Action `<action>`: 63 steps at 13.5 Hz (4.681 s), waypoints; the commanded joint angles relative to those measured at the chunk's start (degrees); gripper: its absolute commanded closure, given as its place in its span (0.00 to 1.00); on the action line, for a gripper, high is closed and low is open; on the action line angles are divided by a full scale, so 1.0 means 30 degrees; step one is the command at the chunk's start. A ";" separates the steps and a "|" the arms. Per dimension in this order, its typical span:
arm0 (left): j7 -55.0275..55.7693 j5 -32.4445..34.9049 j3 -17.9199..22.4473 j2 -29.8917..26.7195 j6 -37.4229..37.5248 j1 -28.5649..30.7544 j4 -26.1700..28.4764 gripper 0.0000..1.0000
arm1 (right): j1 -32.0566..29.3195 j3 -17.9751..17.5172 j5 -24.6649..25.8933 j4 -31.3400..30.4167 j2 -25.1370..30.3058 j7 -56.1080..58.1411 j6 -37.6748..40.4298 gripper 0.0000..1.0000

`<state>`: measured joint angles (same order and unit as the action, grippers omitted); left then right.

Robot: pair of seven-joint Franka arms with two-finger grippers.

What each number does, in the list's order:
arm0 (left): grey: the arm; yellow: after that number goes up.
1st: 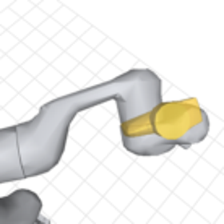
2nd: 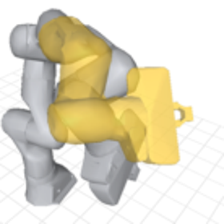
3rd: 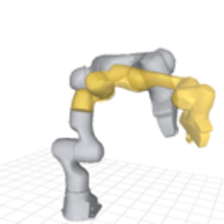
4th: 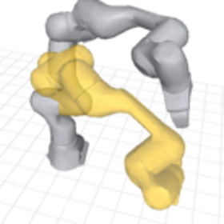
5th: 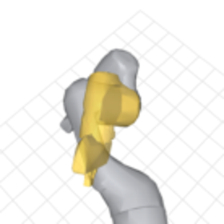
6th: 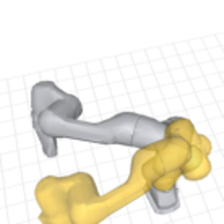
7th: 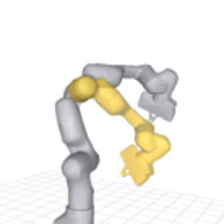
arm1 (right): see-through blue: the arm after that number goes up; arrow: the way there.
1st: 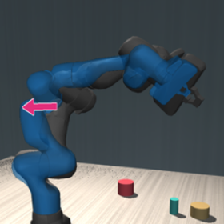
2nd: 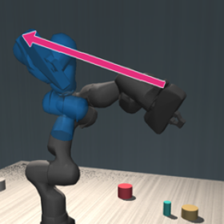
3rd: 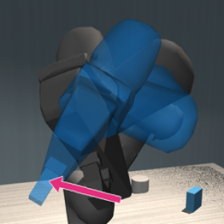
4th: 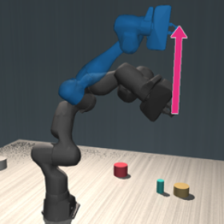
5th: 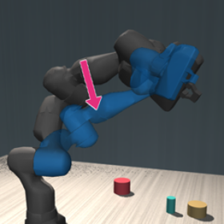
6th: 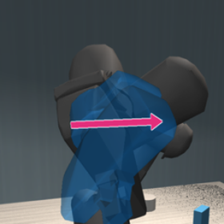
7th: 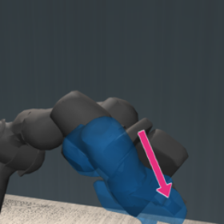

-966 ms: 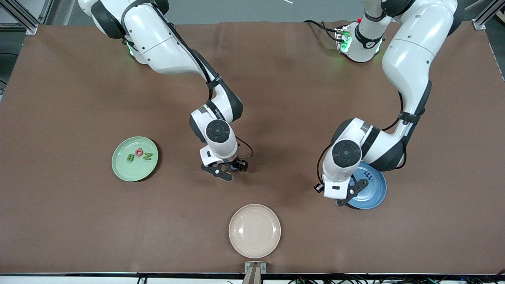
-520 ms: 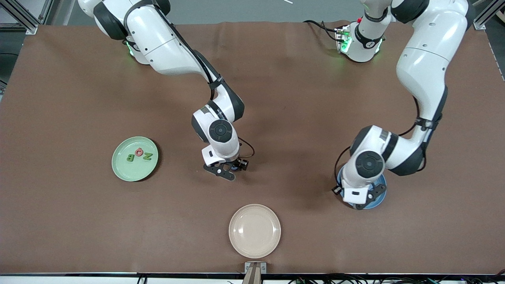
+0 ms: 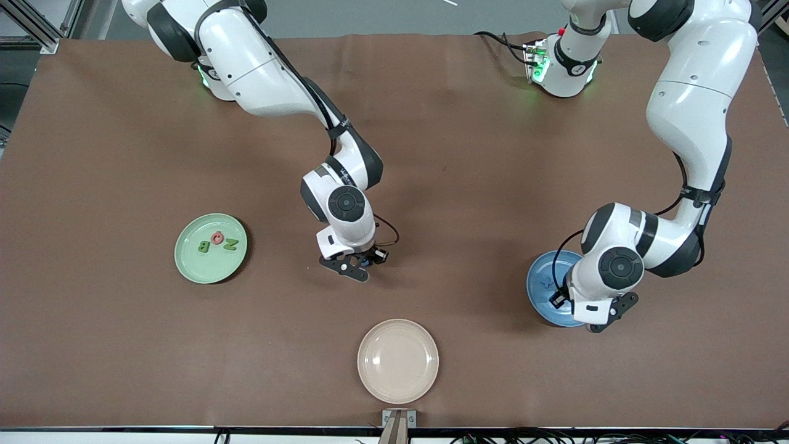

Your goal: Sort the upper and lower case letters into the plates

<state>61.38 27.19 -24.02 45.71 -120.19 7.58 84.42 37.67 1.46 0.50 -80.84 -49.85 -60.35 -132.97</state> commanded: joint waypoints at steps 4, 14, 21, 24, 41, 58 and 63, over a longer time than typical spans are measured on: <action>-0.4422 0.0196 -0.0227 -0.3455 0.0920 0.0781 0.0485 0.01 | -0.2269 0.0012 0.0303 -0.0241 0.1670 0.3966 0.3269 1.00; -1.0675 -0.1591 -0.0901 -0.7122 0.3619 0.2103 0.0454 0.01 | -0.9911 -0.0046 0.0274 -1.0081 0.8062 1.7878 0.0032 1.00; -1.0704 -0.1591 -0.1165 -0.7093 0.3619 0.1955 0.0455 0.01 | -1.1385 -0.0135 0.0010 -1.1639 0.7565 2.0177 -0.2433 0.99; -1.0705 -0.1591 -0.1165 -0.7093 0.3619 0.1955 0.0455 0.01 | -1.1326 -0.0164 0.0010 -1.1639 0.7417 2.0177 -0.2404 0.97; -1.3832 -0.4315 -0.1403 -1.2125 0.8507 0.2192 -0.0016 0.01 | -1.1385 -0.0018 0.0331 -0.6897 0.9730 2.0294 0.7255 0.00; -1.7386 -0.8710 0.5985 -1.6965 0.9625 -0.2879 0.3969 0.01 | -1.2469 -0.0193 0.0948 0.1309 1.1138 2.1203 1.6256 0.00; -1.7355 -0.9152 0.5457 -1.7083 0.9859 -0.2673 0.3765 0.01 | -1.2380 -0.0193 0.0685 0.1311 1.1518 2.1319 1.6490 0.00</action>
<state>9.14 0.31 -7.12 -4.15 -90.04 -0.83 94.45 0.65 1.11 2.94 -77.89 -15.70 3.65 -84.94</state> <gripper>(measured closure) 0.004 0.000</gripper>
